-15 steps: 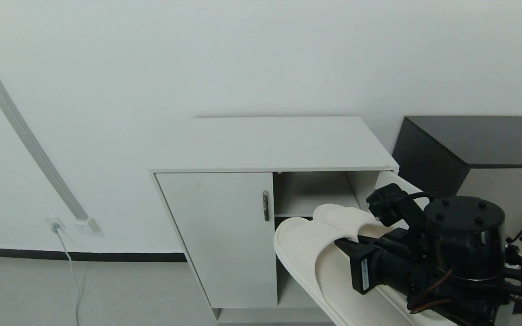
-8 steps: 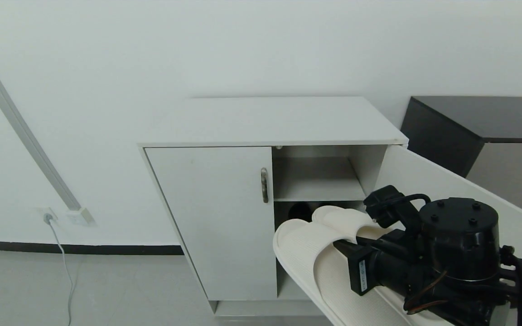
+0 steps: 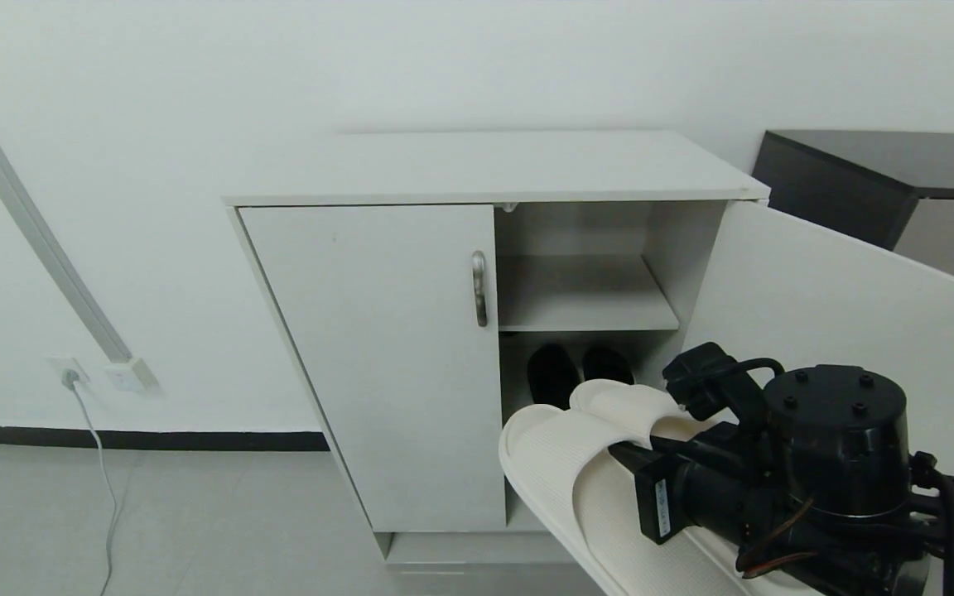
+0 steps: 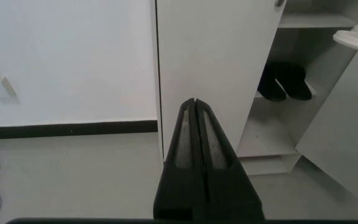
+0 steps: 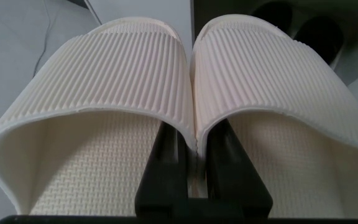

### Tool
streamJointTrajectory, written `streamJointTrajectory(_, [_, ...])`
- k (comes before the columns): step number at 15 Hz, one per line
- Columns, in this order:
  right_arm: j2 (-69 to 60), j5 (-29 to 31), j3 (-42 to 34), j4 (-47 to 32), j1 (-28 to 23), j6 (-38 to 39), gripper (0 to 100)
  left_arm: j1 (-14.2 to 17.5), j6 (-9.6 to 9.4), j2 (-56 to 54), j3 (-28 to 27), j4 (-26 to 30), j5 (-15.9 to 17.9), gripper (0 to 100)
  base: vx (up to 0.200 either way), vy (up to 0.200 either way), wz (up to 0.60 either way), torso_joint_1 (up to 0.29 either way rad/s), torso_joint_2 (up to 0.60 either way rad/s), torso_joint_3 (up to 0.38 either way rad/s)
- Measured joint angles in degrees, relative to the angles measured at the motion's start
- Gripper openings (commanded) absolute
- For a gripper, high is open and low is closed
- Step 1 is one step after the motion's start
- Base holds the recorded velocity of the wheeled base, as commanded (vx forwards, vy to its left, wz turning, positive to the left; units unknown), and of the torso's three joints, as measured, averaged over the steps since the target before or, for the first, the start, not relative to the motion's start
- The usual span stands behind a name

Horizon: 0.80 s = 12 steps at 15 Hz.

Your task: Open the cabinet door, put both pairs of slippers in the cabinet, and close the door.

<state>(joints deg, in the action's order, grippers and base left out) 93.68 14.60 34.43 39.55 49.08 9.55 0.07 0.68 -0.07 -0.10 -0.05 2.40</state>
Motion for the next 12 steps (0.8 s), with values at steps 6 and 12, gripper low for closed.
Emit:
streamJointTrajectory(6, [0.05,-0.02,-0.26,-0.02,0.12,-0.05,0,0.00,0.00,0.00,0.00,-0.02,-0.05,0,0.000,0.000,0.00,-0.059,0.45,0.380])
streamJointTrajectory(12, [0.09,0.00,-0.33,-0.02,0.20,-0.05,0,0.00,0.00,0.00,0.02,-0.05,0.02,0,0.000,0.000,0.00,-0.001,0.17,0.160])
